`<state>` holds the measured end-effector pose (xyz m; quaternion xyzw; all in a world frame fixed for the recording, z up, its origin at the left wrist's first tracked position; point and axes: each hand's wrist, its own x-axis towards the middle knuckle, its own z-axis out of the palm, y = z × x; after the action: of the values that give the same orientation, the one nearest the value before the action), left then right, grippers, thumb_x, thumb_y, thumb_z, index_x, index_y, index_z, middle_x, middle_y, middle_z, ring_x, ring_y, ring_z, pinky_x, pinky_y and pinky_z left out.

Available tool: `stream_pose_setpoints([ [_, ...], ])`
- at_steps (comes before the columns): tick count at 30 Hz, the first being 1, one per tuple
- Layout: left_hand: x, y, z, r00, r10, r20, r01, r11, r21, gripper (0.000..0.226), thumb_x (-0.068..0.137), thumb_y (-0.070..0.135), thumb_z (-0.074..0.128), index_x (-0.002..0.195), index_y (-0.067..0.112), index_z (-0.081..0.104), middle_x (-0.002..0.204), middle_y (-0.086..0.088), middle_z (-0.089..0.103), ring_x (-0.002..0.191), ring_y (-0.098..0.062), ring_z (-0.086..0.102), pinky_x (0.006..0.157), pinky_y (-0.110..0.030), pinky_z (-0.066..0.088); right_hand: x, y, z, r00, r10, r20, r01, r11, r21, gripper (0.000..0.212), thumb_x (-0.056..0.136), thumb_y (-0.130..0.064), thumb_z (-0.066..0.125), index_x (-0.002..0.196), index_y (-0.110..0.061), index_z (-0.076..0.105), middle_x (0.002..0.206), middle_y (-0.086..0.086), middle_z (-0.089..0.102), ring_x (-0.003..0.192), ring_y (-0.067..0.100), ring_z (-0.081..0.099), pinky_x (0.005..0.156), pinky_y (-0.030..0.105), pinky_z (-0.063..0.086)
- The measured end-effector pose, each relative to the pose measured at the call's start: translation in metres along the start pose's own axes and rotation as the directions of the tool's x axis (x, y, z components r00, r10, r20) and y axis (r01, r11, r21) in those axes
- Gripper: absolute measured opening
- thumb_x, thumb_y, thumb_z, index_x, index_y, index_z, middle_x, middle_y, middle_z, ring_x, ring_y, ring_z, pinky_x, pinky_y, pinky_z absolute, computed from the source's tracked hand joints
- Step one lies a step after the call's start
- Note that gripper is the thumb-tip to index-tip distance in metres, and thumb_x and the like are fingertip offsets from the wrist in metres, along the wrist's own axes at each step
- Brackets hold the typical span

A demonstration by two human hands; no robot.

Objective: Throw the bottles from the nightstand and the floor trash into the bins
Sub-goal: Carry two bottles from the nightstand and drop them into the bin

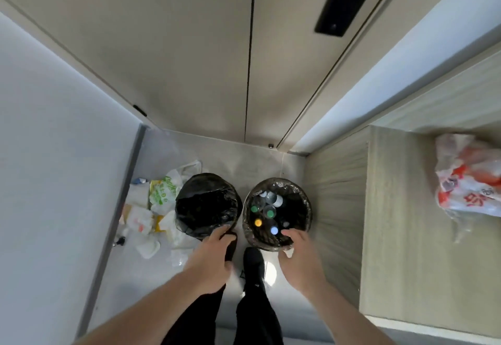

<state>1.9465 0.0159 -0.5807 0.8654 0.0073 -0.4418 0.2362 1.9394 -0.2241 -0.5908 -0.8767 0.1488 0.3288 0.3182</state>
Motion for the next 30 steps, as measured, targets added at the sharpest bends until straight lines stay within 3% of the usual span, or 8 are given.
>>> stream_pose_setpoints([
  [7, -0.16, 0.02, -0.029, 0.984, -0.13, -0.118, 0.124, 0.991, -0.058, 0.067, 0.094, 0.035, 0.056, 0.156, 0.033, 0.03, 0.169, 0.003, 0.01, 0.149, -0.029, 0.028, 0.119, -0.042, 0.033, -0.108, -0.077, -0.053, 0.959, -0.202, 0.2, 0.241, 0.951, -0.194, 0.053, 0.093, -0.022, 0.062, 0.145, -0.023, 0.053, 0.155, -0.006, 0.039, 0.141, 0.016, 0.044, 0.114, 0.032, 0.039],
  [14, -0.288, -0.001, -0.026, 0.862, -0.378, -0.338, 0.285, 0.913, -0.292, 0.07, 0.095, 0.038, 0.055, 0.158, 0.035, 0.025, 0.171, 0.002, 0.004, 0.157, -0.026, 0.008, 0.126, -0.042, 0.016, -0.164, -0.166, -0.066, 0.831, -0.345, 0.437, 0.496, 0.816, -0.298, 0.058, 0.096, -0.033, 0.062, 0.151, -0.029, 0.045, 0.164, -0.007, 0.029, 0.149, 0.015, 0.033, 0.12, 0.032, 0.031],
  [22, -0.405, -0.061, 0.0, 0.587, -0.672, -0.452, 0.42, 0.73, -0.539, 0.072, 0.099, 0.044, 0.051, 0.161, 0.033, 0.017, 0.171, 0.001, -0.009, 0.158, -0.026, -0.008, 0.127, -0.043, 0.003, -0.233, -0.297, -0.005, 0.532, -0.418, 0.737, 0.835, 0.402, -0.375, 0.071, 0.098, -0.04, 0.059, 0.16, -0.031, 0.027, 0.171, -0.006, 0.007, 0.157, 0.019, 0.01, 0.126, 0.034, 0.016],
  [27, -0.466, -0.105, 0.035, 0.448, -0.792, -0.415, 0.48, 0.604, -0.636, 0.074, 0.099, 0.053, 0.042, 0.163, 0.031, 0.01, 0.169, -0.001, -0.021, 0.156, -0.028, -0.018, 0.127, -0.046, -0.006, -0.285, -0.355, 0.059, 0.399, -0.376, 0.836, 0.917, 0.137, -0.376, 0.077, 0.099, -0.048, 0.055, 0.163, -0.033, 0.015, 0.172, -0.005, -0.004, 0.158, 0.02, -0.003, 0.127, 0.036, 0.007],
  [30, -0.497, -0.13, 0.051, 0.376, -0.843, -0.384, 0.495, 0.534, -0.686, 0.078, 0.099, 0.056, 0.043, 0.163, 0.03, 0.007, 0.168, -0.002, -0.024, 0.155, -0.029, -0.021, 0.126, -0.048, -0.008, -0.306, -0.38, 0.098, 0.341, -0.341, 0.876, 0.932, -0.002, -0.364, 0.078, 0.098, -0.052, 0.053, 0.163, -0.034, 0.014, 0.172, -0.005, -0.006, 0.158, 0.022, -0.003, 0.128, 0.039, 0.009],
])
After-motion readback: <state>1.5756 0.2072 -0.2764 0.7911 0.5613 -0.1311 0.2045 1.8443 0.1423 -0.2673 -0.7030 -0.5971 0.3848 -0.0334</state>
